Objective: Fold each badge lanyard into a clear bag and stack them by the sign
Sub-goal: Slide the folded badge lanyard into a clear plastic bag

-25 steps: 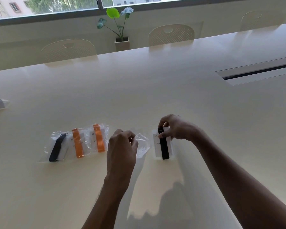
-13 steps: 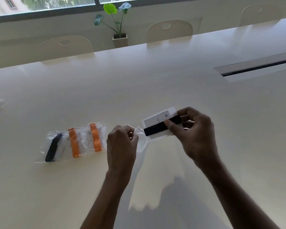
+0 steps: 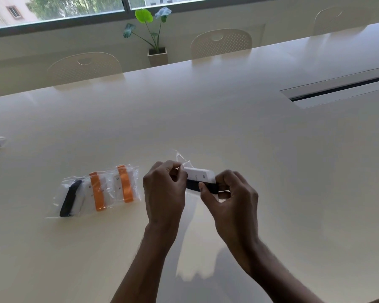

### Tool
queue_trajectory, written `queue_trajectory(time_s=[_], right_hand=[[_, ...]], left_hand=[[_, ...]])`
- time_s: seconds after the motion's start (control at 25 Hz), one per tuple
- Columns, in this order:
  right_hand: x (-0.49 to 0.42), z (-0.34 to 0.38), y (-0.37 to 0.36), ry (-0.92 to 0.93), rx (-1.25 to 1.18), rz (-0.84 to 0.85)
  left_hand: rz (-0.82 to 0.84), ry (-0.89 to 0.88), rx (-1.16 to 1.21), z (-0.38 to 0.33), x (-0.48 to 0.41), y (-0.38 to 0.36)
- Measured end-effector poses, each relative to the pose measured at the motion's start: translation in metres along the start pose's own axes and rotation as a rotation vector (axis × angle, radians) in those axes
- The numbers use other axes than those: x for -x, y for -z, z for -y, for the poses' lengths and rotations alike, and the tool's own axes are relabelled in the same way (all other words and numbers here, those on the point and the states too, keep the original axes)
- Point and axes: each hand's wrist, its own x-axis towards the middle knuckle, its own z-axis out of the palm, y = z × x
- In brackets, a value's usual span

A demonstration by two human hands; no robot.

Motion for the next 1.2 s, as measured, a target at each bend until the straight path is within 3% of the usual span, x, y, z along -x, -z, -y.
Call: queue_trajectory(time_s=[0.48, 0.76, 1.08, 1.2], right_hand=[[-0.01, -0.003, -0.018, -0.146, -0.181, -0.152], [-0.009, -0.007, -0.022, -0.058, 0.019, -0.154], [-0.004, -0.016, -0.022, 0.124, 0.109, 0.032], [-0.007, -0.016, -0.018, 0.07, -0.045, 0.125]], left_hand=[[0.113, -0.109, 0.137, -0.013, 0.008, 0.003], [0.092, -0.039, 0.247, -0.022, 0.009, 0.005], [0.033, 0.252, 0.474, -0.016, 0.003, 0.005], [0.036, 0.479, 0.733, -0.013, -0.003, 0.009]])
